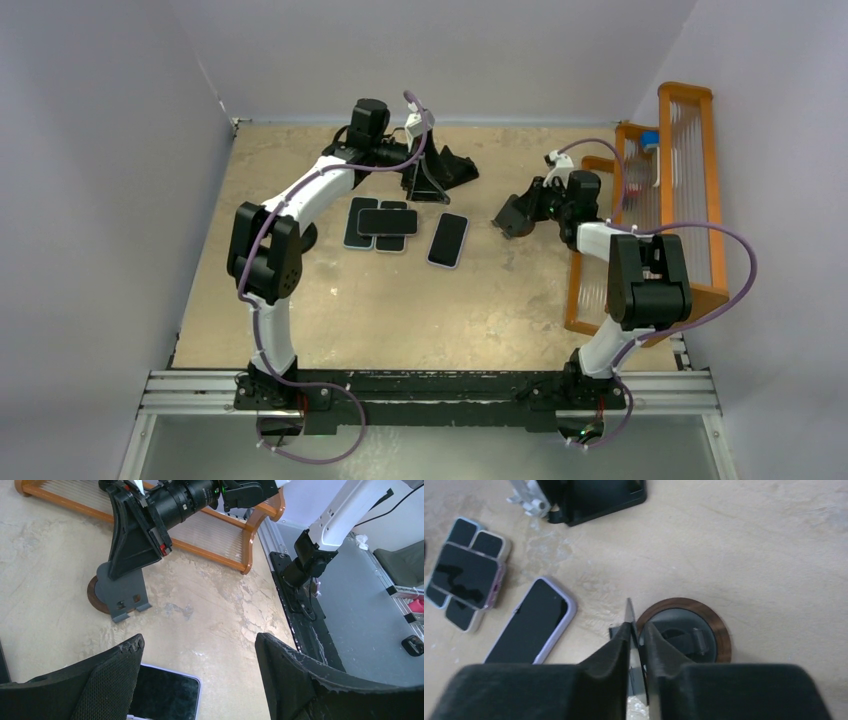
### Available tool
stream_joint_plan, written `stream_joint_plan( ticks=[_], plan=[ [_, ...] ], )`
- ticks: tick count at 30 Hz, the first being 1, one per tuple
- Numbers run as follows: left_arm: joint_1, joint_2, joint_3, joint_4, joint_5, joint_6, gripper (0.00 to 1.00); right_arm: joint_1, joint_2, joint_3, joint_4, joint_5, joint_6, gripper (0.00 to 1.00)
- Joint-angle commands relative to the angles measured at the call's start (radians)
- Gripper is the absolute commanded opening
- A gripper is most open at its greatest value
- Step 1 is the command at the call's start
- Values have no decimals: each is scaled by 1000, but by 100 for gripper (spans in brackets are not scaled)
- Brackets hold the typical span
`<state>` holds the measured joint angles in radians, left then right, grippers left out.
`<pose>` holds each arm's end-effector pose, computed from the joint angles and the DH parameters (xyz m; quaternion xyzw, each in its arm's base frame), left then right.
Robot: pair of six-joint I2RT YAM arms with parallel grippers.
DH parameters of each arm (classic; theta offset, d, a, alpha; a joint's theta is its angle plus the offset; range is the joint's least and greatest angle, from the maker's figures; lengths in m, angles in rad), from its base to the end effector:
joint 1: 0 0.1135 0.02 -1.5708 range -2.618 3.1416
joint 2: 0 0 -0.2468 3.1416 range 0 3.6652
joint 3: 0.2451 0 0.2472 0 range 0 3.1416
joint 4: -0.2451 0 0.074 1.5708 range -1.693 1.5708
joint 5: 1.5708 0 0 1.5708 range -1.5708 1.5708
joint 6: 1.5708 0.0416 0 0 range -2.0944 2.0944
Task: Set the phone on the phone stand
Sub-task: Pick up the phone stand at the center of the board.
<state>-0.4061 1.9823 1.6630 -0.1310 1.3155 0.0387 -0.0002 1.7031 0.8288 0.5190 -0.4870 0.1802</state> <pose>0.3895 -0.2113 0.2846 0.4647 0.5822 -0.5860 0.3189 0.3563 0.0194 0.1741 -0.0653 0.8059 0.2469 0.5341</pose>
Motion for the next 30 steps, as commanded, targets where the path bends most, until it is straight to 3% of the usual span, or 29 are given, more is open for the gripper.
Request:
stream_joint_plan(
  ticks=[1,2,3,9,14,17,21,27,30],
  plan=[
    [9,-46,18,-1,47,33,80,3,-2,40,-32,-89,-32,10],
    [9,-46,16,0,49,33,80,2,3,44,-38,-99,-37,2],
    [10,-47,14,0,50,35,79,3,6,48,-42,-108,-42,0],
    [18,-51,-11,16,76,37,80,3,-48,41,-29,-196,-86,0],
    [13,-10,-44,108,135,-29,81,2,-90,110,-134,-352,-156,0],
    [-5,-13,-76,152,69,-8,75,5,-104,141,-191,-449,-176,0],
    [-38,-13,-135,284,-30,-30,70,63,-149,148,-216,-452,-200,0],
    [-79,29,-141,435,-51,-151,69,163,-151,212,-318,-421,-251,0],
    [-94,49,-105,433,-68,-155,68,179,-150,222,-307,-425,-237,0]
  ],
)
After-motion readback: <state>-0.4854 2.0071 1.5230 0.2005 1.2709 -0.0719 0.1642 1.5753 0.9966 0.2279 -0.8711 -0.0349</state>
